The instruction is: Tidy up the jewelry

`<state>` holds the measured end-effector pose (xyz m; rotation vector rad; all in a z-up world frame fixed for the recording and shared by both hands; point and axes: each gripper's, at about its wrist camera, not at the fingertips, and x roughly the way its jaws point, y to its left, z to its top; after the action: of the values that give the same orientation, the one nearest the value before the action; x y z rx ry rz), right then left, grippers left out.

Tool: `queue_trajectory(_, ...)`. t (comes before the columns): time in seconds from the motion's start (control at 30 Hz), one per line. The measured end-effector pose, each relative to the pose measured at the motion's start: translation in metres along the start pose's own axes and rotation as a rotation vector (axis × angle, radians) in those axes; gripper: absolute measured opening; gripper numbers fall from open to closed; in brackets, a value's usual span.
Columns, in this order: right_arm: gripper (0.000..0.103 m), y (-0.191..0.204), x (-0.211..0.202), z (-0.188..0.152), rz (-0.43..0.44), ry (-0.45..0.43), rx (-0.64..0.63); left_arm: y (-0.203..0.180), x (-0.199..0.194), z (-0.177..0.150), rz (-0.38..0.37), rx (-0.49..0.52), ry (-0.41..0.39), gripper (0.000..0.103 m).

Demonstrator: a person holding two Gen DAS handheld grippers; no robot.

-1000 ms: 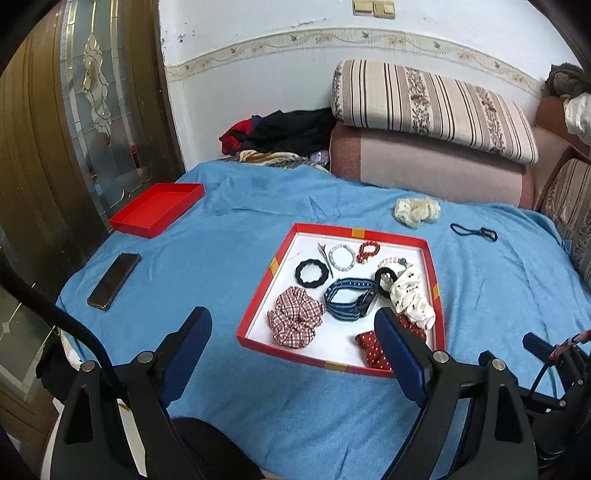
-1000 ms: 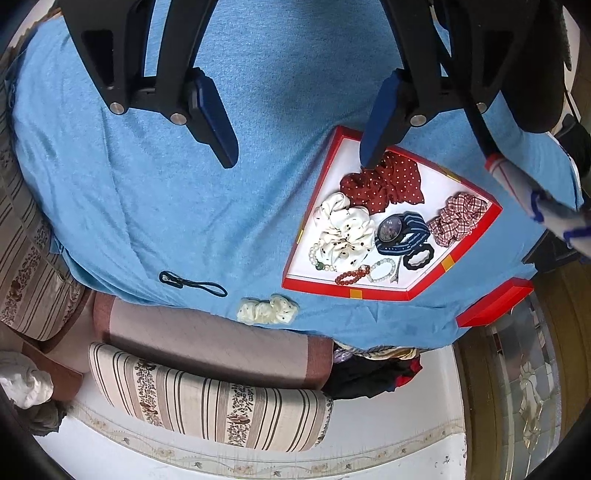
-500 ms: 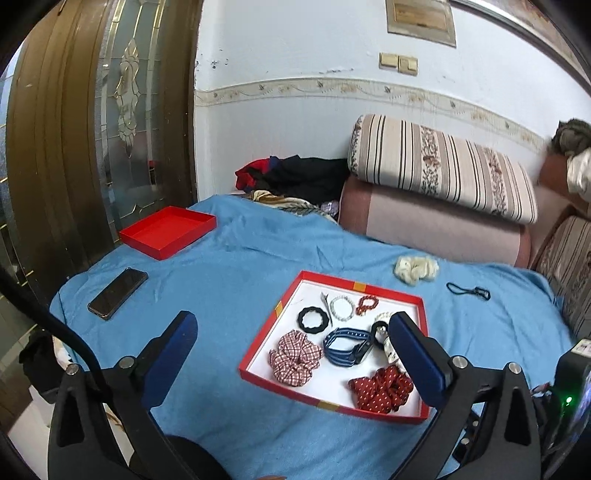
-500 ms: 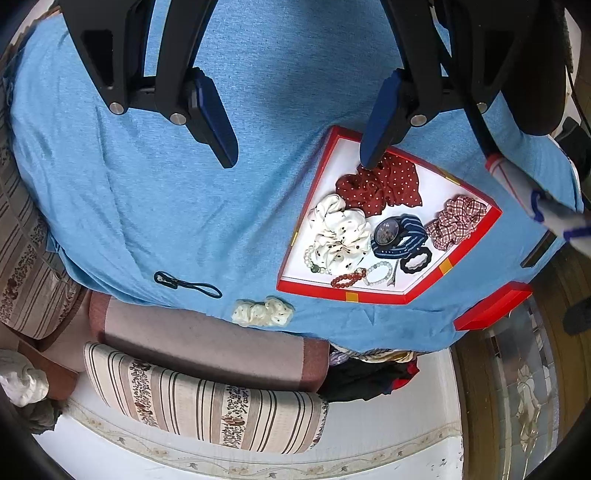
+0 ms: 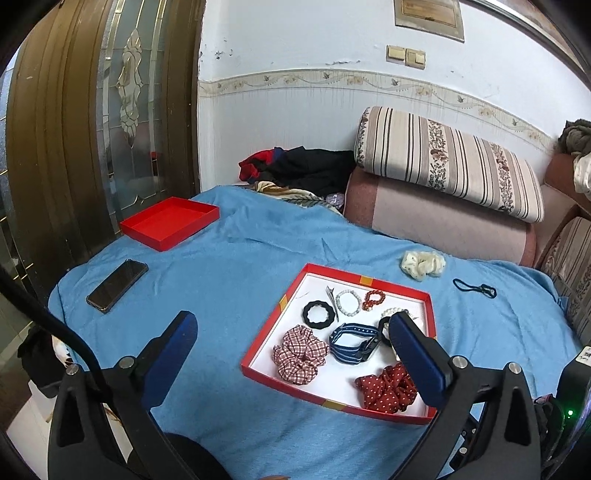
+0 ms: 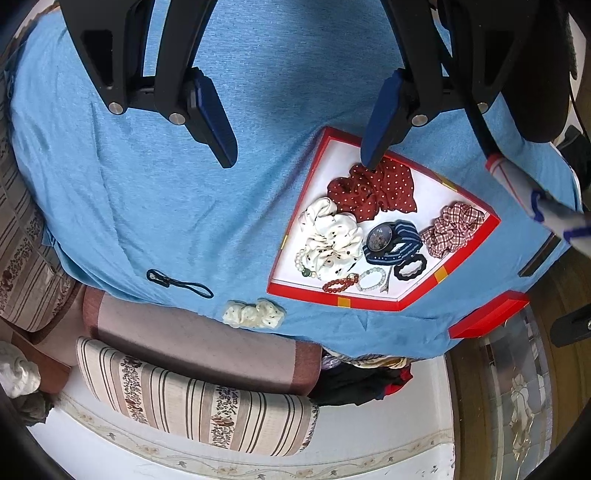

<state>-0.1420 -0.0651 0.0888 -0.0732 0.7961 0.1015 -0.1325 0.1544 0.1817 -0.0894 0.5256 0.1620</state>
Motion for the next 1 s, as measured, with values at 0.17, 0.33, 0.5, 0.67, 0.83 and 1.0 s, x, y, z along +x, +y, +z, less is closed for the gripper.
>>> queue_trajectory(0.17,0.074,0.002,0.003,-0.001,-0.002,0.005,-0.008,-0.002,0.004,-0.002,-0.009,0.023,0.007,0.103)
queue_trajectory(0.33,0.074,0.005,0.007,-0.002,-0.002,0.014,-0.015,-0.006,0.009,-0.005,-0.017,0.046,0.026,0.103)
queue_trajectory(0.5,0.075,0.008,0.012,-0.003,-0.003,0.024,-0.024,-0.012,0.023,-0.013,-0.019,0.085,0.087,0.103)
queue_trajectory(0.67,0.076,0.009,0.016,-0.005,-0.005,0.036,-0.028,-0.018,0.038,-0.023,0.003,0.131,0.152,0.103)
queue_trajectory(0.83,0.076,0.009,0.019,-0.004,-0.013,0.045,-0.018,-0.017,0.052,-0.031,0.012,0.138,0.200,0.103)
queue_trajectory(1.0,0.076,0.008,0.024,-0.004,-0.016,0.056,-0.019,-0.010,0.063,-0.037,0.006,0.118,0.246,0.103)
